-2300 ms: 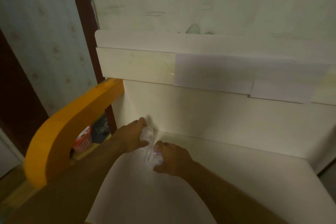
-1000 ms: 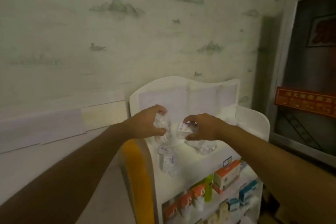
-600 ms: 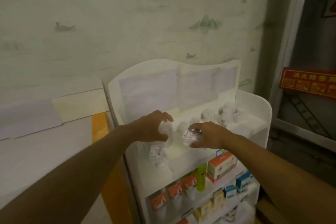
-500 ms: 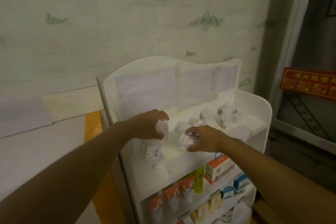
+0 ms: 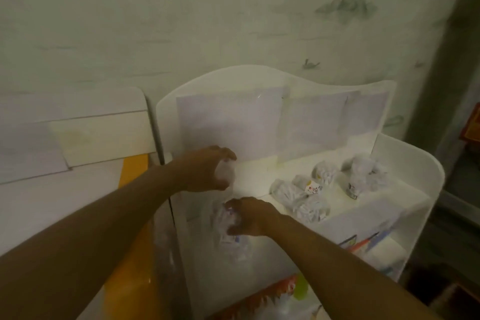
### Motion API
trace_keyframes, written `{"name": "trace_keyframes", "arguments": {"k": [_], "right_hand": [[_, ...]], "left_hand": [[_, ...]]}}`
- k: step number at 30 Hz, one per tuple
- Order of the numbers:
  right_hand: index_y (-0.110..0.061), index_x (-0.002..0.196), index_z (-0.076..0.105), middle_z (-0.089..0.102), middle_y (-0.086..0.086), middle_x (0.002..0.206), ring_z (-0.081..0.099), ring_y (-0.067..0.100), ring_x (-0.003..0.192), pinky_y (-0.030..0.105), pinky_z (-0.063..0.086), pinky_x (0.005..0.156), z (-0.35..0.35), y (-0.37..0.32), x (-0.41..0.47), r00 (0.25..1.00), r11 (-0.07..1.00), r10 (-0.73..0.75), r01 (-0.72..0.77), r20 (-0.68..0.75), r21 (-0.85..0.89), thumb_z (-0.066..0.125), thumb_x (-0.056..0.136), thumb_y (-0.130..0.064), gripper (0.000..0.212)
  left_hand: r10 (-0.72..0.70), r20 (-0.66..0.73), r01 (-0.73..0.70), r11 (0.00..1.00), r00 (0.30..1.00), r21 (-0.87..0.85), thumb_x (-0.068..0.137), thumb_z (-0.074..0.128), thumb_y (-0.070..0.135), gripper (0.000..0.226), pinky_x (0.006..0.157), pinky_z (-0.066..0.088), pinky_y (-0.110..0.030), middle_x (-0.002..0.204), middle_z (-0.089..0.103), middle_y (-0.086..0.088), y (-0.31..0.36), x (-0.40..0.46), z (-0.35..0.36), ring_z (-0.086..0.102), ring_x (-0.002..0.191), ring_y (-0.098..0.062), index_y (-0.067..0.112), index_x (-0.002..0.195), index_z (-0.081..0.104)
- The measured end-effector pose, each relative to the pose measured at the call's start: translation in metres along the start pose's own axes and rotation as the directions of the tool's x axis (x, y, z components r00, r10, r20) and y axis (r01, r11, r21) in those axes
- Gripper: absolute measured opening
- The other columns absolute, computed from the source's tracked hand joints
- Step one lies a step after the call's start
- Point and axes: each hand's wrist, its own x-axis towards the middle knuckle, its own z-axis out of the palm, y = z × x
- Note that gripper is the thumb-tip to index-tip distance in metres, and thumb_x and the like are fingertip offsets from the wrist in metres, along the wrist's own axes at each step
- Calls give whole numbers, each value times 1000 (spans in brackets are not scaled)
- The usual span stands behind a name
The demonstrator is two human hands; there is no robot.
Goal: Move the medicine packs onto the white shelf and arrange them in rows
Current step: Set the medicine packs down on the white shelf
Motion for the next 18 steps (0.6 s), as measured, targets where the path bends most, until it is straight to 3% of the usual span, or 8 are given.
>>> {"name": "trace_keyframes", "arguments": {"k": [10, 13, 18], "right_hand": [[-32, 144, 37, 45, 1, 143, 47, 27, 127, 45, 43, 104, -1, 17, 29, 991, 992, -124, 126, 52, -32, 69, 75, -62, 82], [-30, 142, 40, 46, 3, 142, 49, 28, 126, 45, 44, 102, -27, 37, 26, 992, 992, -122, 123, 35, -42, 61, 80, -66, 75], [-29, 138, 46, 47, 6, 141, 46, 25, 128, 40, 42, 101, -84, 105, 7, 996, 987, -84, 79, -27, -140, 59, 87, -54, 58]], "left_hand": [[-117, 37, 116, 993, 992, 35, 78, 69, 43, 69, 99, 44, -32, 136, 47, 6, -13, 17, 7, 50, 119, -15, 32, 138, 38], [-167, 40, 166, 985, 985, 44, 77, 70, 46, 73, 102, 41, -34, 140, 45, 7, -10, 34, 8, 48, 122, -15, 32, 139, 36], [-209, 30, 210, 978, 977, -9, 77, 73, 45, 71, 95, 43, -30, 135, 50, 4, 24, 69, 17, 52, 114, -16, 27, 137, 39]]}}
